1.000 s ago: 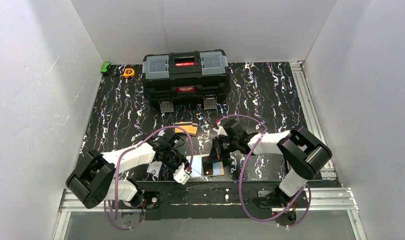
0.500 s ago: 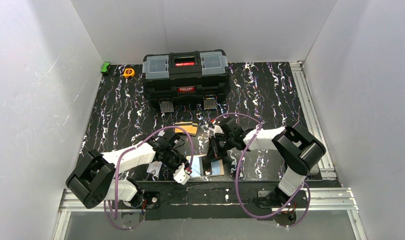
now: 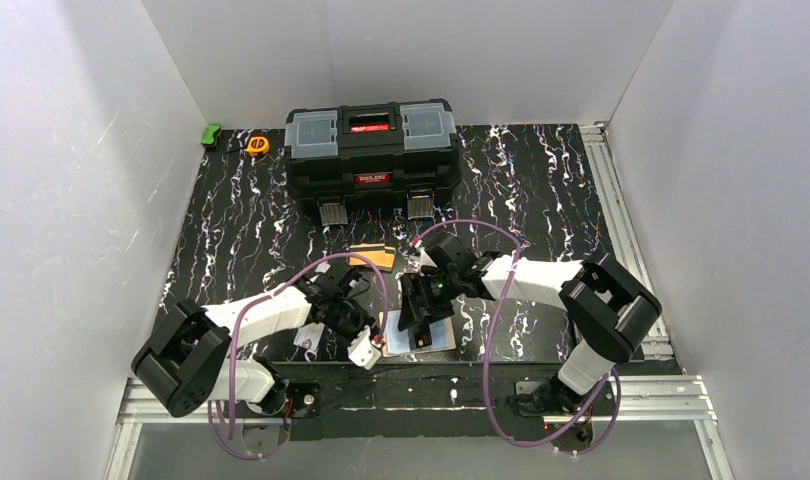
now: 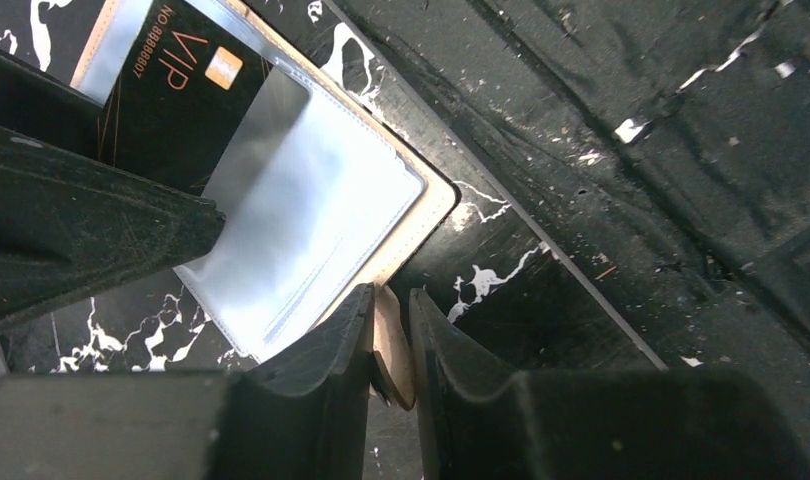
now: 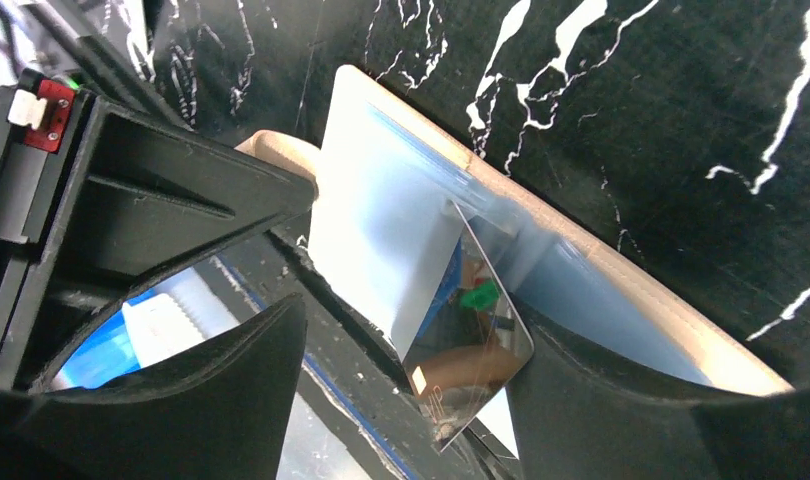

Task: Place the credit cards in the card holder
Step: Insert the credit card into the card holder.

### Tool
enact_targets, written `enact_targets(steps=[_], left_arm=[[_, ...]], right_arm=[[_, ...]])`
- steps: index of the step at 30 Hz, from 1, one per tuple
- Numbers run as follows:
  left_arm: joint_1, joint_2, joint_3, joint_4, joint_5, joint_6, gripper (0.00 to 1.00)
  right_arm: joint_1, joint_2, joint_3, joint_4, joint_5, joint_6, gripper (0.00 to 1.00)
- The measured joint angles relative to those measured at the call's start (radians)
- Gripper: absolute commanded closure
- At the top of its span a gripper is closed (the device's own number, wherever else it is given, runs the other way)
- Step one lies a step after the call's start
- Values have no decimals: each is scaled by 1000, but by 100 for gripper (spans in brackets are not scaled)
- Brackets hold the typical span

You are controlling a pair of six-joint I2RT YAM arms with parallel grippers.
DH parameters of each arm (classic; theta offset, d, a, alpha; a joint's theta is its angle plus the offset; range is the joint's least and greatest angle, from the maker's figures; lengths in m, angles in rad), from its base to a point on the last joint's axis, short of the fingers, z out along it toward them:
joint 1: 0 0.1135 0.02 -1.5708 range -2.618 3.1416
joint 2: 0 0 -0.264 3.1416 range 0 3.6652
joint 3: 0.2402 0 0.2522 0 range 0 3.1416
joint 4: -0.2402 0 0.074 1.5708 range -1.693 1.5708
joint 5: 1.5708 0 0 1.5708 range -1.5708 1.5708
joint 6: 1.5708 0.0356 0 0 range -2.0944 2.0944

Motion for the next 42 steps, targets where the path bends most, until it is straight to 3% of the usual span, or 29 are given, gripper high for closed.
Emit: enact_targets(steps=[7, 21, 42], left_arm=[[0, -39, -46, 80, -18, -41, 86], [0, -59, -58, 116, -20, -67, 87], [-4, -39, -58, 122, -17, -56, 87]], right_arm=[[65, -2, 100, -198, 171, -24, 19], [90, -32, 125, -347, 297, -40, 19], [110, -29, 121, -332, 295, -8, 21]])
